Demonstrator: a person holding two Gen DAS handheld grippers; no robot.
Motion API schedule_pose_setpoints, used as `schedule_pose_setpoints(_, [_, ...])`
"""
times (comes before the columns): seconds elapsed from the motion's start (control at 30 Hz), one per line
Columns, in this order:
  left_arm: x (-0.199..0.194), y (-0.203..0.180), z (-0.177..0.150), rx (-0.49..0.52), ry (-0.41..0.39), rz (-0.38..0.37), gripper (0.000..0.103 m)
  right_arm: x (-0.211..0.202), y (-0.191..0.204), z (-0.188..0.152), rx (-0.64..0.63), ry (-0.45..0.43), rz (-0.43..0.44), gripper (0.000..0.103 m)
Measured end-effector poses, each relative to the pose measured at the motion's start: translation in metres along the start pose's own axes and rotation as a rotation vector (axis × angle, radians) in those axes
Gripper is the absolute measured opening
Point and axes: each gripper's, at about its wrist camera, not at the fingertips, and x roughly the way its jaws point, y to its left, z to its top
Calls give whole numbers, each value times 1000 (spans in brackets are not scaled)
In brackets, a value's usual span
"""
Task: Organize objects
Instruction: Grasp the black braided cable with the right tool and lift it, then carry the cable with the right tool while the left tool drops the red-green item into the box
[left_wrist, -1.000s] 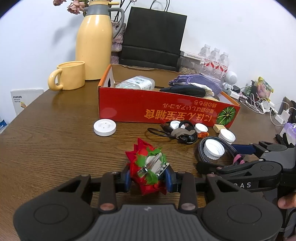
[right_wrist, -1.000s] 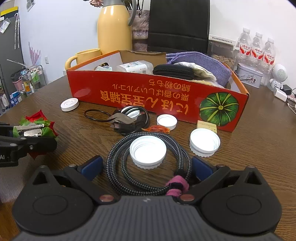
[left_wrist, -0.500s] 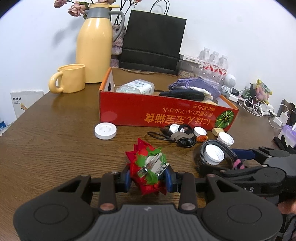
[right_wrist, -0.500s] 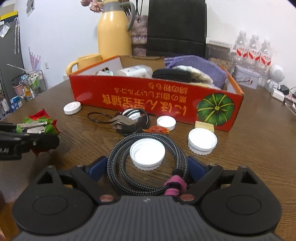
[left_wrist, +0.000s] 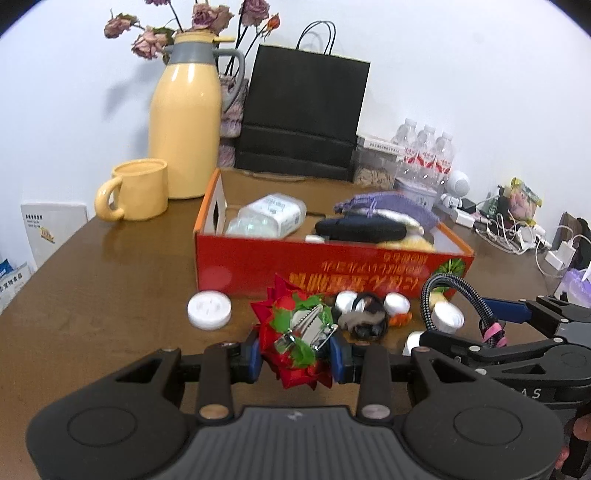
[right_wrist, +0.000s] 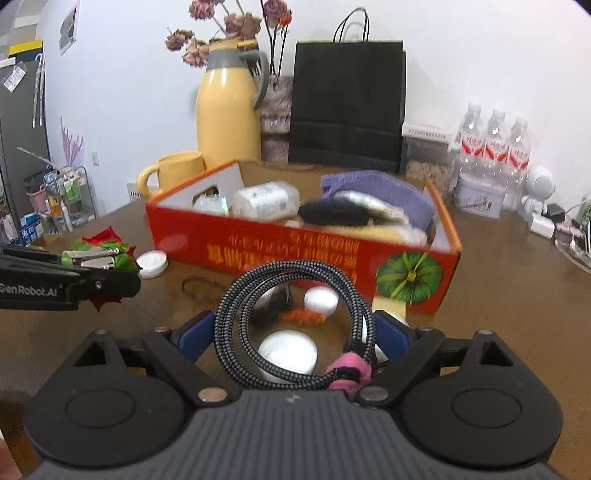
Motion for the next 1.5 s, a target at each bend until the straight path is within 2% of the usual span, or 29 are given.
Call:
schedule_pose_setpoints(0.37, [12, -7, 50, 6, -73, -9, 33, 7, -8, 51, 1, -82, -20, 91])
schedule_pose_setpoints(0.67, [44, -9, 83, 2, -77, 2, 33, 35, -20, 80, 24, -103, -31, 91])
schedule_pose_setpoints(1.03, [90, -8, 114, -1, -60, 32, 33, 71, -38, 101, 42, -115, -33, 91])
schedule_pose_setpoints(1.5, [143, -12, 134, 25, -33, 58, 33, 115, -63, 113, 34, -70, -39, 92])
